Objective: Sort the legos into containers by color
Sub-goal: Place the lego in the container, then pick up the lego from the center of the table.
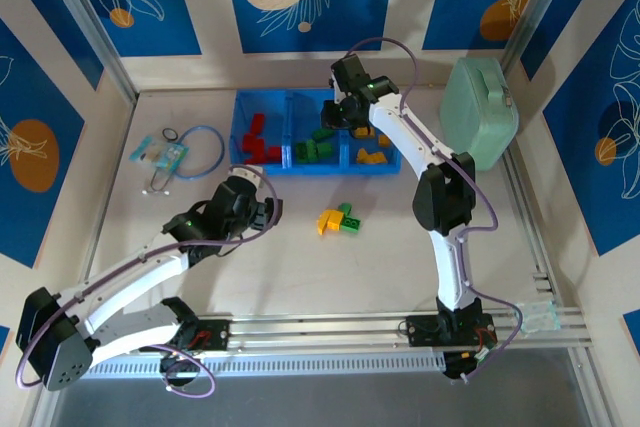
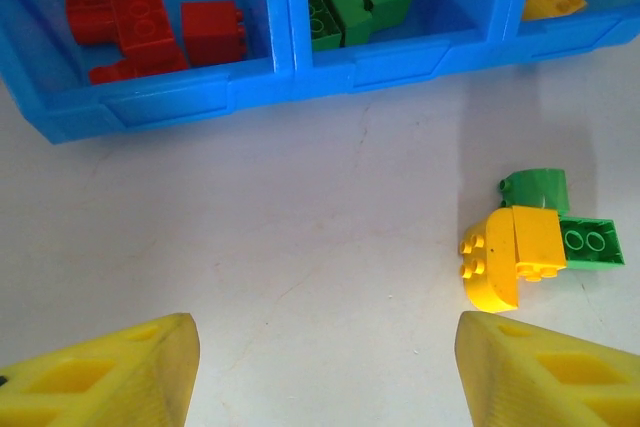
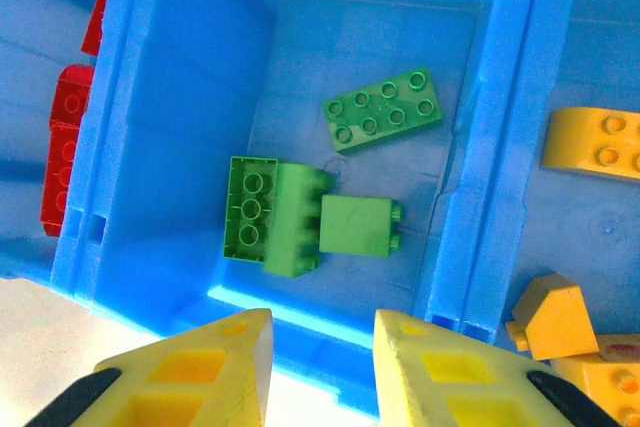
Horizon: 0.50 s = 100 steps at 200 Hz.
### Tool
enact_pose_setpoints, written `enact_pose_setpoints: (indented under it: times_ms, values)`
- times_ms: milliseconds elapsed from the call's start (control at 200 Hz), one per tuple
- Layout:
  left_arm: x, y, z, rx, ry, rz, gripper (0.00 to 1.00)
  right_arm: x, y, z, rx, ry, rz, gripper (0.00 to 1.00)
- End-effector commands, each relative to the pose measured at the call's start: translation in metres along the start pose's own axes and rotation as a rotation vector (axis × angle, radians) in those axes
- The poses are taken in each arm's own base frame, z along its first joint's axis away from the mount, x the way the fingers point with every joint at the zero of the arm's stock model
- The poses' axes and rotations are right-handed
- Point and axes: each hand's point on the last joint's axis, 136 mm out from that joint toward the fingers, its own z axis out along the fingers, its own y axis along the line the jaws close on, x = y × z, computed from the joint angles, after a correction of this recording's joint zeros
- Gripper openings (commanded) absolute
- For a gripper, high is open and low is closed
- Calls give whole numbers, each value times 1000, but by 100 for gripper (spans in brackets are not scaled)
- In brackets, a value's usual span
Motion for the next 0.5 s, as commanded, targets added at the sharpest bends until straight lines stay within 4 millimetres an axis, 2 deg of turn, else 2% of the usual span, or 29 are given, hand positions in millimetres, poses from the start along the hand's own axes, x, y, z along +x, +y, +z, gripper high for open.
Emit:
enact_pose_setpoints:
  times_ms: [0,90,135,200,290,495]
  values:
    - [11,6,3,-11,36,-15,69,-7,9,-26,-29,-38,-12,33]
    - [13,1,6,8,50,-13,70,-3,8,-33,-36,-35,-7,37]
    - [15,-2,10,20,63,-8,72,0,7,-37,-36,-36,-4,43]
    - [18,-8,15,44,90,-5,73,8,4,-41,-44,-37,2,57]
    - [28,-21,28,97,149,-7,76,29,-2,-43,-55,-17,15,64]
    - [48,-55,54,172,241,12,77,86,-19,-43,-74,35,42,71]
